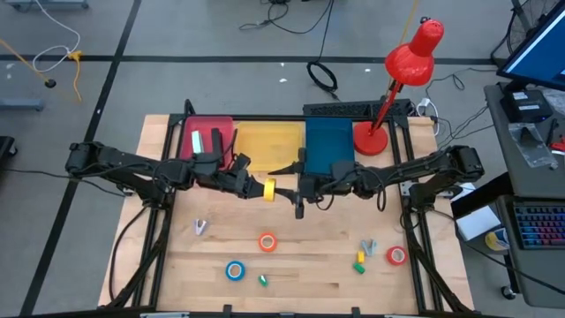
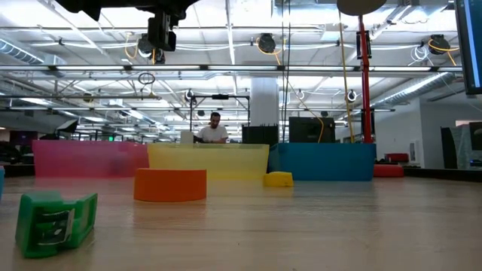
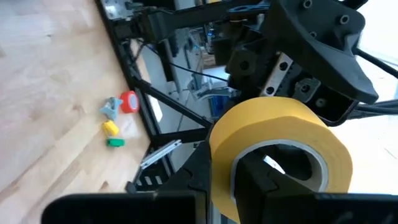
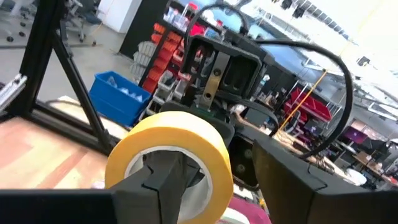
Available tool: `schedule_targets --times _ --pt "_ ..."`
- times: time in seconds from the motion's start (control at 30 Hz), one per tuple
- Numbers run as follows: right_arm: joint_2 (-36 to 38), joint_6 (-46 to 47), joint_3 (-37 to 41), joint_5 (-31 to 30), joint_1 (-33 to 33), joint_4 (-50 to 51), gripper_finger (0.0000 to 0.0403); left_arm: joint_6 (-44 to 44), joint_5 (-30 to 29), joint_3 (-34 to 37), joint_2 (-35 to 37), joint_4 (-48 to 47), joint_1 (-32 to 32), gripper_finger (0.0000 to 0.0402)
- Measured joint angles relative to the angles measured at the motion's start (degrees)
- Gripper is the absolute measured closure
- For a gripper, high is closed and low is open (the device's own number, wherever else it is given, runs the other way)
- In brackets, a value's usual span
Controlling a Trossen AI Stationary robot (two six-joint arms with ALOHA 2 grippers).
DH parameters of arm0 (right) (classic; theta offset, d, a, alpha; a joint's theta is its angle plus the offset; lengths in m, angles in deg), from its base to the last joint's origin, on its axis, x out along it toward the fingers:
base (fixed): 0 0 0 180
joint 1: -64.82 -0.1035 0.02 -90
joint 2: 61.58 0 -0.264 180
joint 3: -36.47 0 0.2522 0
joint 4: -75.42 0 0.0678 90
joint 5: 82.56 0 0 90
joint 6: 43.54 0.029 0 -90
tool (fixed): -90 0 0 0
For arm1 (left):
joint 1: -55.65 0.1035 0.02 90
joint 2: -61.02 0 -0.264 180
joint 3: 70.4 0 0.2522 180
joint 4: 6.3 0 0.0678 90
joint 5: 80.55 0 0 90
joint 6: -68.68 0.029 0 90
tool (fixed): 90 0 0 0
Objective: Pick and place Stapler, Stapler remover, tape
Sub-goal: Put the yellow tape into the blue bin
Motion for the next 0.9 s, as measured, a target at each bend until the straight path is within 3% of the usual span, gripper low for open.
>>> schedule_targets --times 0.2,0.47,0.67,0.9 --pt "0.0 0.3 0.0 0.0 0.2 0.8 0.0264 0.1 0.0 0.0 -0.5 0.3 0.0 0.0367" --pt "0.1 1.5 -0.1 -0.3 0.2 2.5 0.0370 -0.5 -1.0 0.1 -0.6 0.0 0.0 0.0367" --pt "0.1 3.5 -0.2 -1.3 -0.2 4.0 0.0371 0.8 -1.4 0.1 -0.6 -0.2 0.1 0.0364" --pt "0.3 6.8 -0.3 -4.9 -0.8 7.6 0.0371 7.4 -1.6 0.2 -0.7 -1.0 0.9 0.0290"
